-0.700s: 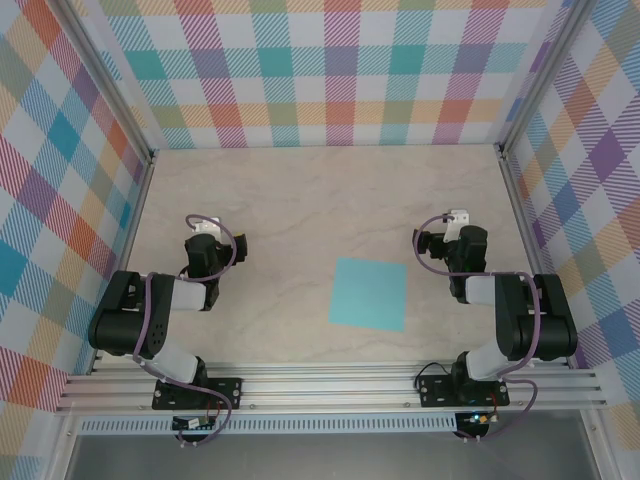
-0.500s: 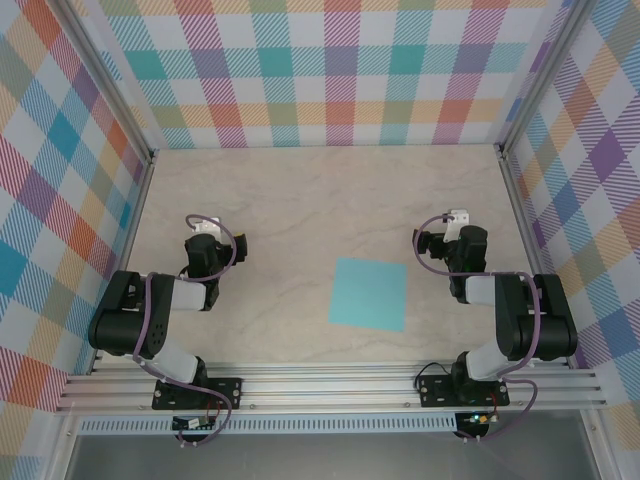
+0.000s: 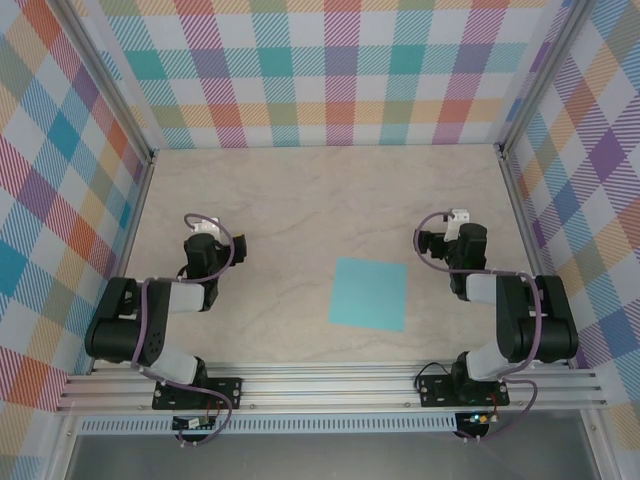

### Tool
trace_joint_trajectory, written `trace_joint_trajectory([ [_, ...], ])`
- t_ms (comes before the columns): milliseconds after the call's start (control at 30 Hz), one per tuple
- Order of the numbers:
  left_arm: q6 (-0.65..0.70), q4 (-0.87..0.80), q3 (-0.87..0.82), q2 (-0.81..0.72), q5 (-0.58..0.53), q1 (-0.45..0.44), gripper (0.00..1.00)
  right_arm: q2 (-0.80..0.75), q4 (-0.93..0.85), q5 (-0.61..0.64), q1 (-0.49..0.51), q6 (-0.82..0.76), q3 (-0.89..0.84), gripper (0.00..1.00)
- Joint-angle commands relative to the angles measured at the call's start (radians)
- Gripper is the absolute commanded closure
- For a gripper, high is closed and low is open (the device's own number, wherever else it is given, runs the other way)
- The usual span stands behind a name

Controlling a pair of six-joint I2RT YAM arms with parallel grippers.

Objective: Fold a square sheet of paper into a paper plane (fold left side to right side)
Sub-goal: Move the square sheet of paper to the center of the table.

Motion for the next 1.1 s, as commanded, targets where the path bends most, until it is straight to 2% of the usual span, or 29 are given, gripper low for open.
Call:
trace_joint_trajectory([
  [0, -0.036, -0.185, 0.05, -0.194, -0.005, 0.01, 0.0, -0.106, -0.301, 0.052, -0.001, 0.059, 0.131, 0.0],
  [133, -0.12, -0.39, 0.106, -0.34, 0.104, -0.027, 0.0, -0.222, -0.474, 0.03, -0.001, 0.163, 0.161, 0.0],
  [200, -0.142, -0.492, 0.145, -0.368, 0.142, -0.081, 0.0, -0.277, -0.581, 0.038, -0.002, 0.237, 0.18, 0.0],
  [300, -0.178, -0.596, 0.197, -0.383, 0.213, -0.208, 0.0, -0.351, -0.722, -0.004, -0.001, 0.327, 0.195, 0.0],
  [367, -0.205, -0.628, 0.225, -0.356, 0.263, -0.338, 0.0, -0.386, -0.792, -0.023, -0.001, 0.361, 0.2, 0.0],
  [467, -0.238, -0.632, 0.281, -0.248, 0.32, -0.53, 0.0, -0.424, -0.875, 0.017, 0.001, 0.399, 0.206, 0.0],
  [567, -0.219, -0.635, 0.37, -0.094, 0.365, -0.674, 0.0, -0.46, -0.893, 0.045, 0.001, 0.407, 0.201, 0.0],
  [633, -0.188, -0.64, 0.429, -0.001, 0.376, -0.737, 0.0, -0.476, -0.899, 0.059, 0.002, 0.413, 0.196, 0.0],
  [767, -0.183, -0.651, 0.558, 0.189, 0.45, -0.785, 0.0, -0.498, -0.931, 0.082, 0.002, 0.419, 0.196, 0.0],
  [900, -0.189, -0.636, 0.62, 0.311, 0.484, -0.8, 0.0, -0.53, -0.937, 0.092, 0.001, 0.424, 0.18, 0.0],
  [1067, -0.177, -0.698, 0.723, 0.426, 0.518, -0.8, 0.0, -0.549, -0.936, 0.101, 0.001, 0.432, 0.166, 0.0],
])
